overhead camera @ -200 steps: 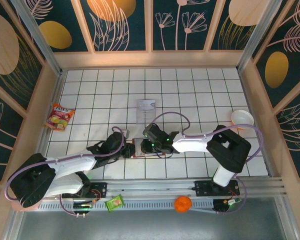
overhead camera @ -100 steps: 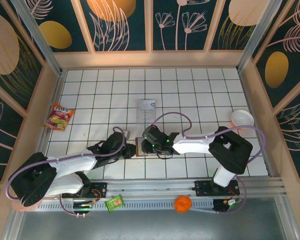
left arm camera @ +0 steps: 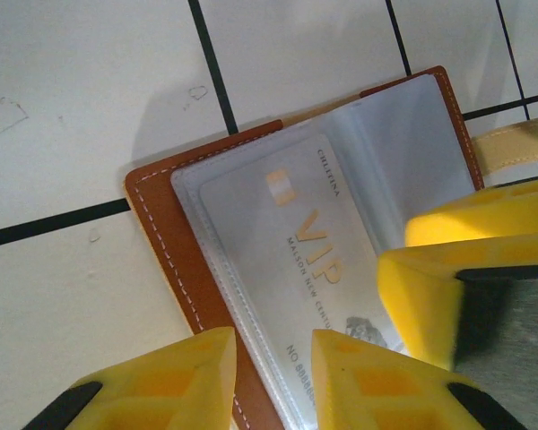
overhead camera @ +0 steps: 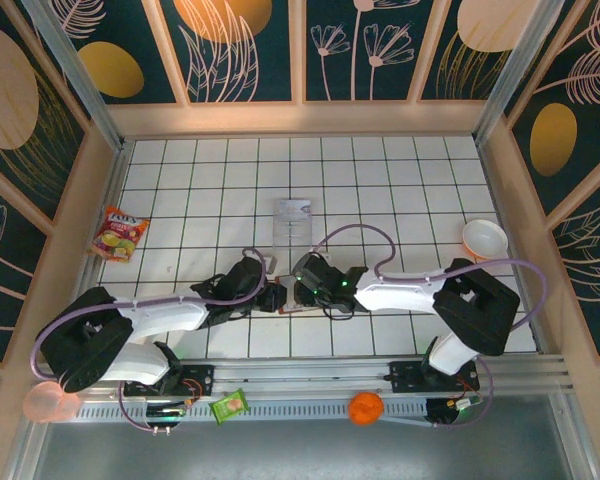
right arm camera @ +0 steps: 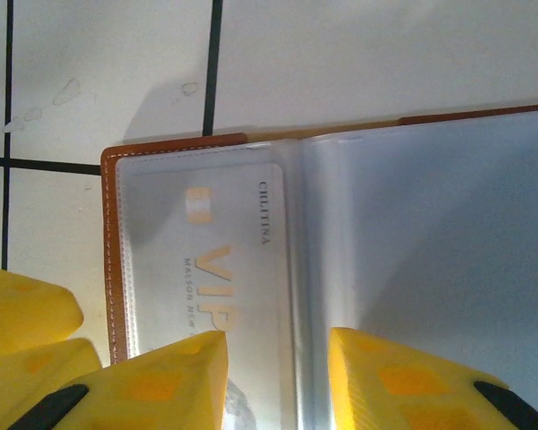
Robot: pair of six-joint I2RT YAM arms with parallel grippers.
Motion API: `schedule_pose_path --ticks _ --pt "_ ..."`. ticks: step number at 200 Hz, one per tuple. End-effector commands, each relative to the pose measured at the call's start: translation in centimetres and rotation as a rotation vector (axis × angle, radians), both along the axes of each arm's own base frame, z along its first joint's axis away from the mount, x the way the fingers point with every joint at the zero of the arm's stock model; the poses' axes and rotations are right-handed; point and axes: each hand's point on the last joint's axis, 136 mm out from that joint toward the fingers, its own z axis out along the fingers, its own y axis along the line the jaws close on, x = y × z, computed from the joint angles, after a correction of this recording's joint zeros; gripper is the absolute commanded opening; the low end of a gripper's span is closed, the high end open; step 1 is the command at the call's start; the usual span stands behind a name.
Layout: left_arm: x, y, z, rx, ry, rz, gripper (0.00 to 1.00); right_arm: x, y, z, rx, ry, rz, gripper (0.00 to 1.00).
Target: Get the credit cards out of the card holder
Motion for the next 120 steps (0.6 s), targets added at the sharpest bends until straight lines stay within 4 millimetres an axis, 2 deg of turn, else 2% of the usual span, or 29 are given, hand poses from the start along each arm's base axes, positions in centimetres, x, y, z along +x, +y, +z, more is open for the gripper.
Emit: schedule_pose_path --ticks 1,14,37,58,84,120 --pt "0.8 -1.5 1.1 -0.032 -0.034 -0.027 0.27 0.7 -1.8 0.7 -0.032 -0.040 -0.031 0.35" --pt "0.9 -1.8 1.0 -0.029 -0.035 -0.032 0.26 0.6 -1.9 0.7 -0.027 -0.038 -0.015 0.31" --pt "1.2 -1.8 0.4 -0.003 -0.031 -0.027 0.20 0.1 -0.5 1.5 0.081 -0.017 0.088 0.23" --pt "1.3 -1.4 -0.7 0.031 -0.017 -0.015 0.18 -0.5 0.2 1.1 0.143 0.049 0.150 0.18" --pt "1.1 -0.5 -2.2 0.084 0.007 0.004 0.12 -0.8 0.4 0.5 0.192 0.097 0.173 0.17" --pt "0.5 0.6 -3.3 0.115 0.028 0.017 0.10 -0.8 0.7 0.6 0.233 0.108 0.180 0.17"
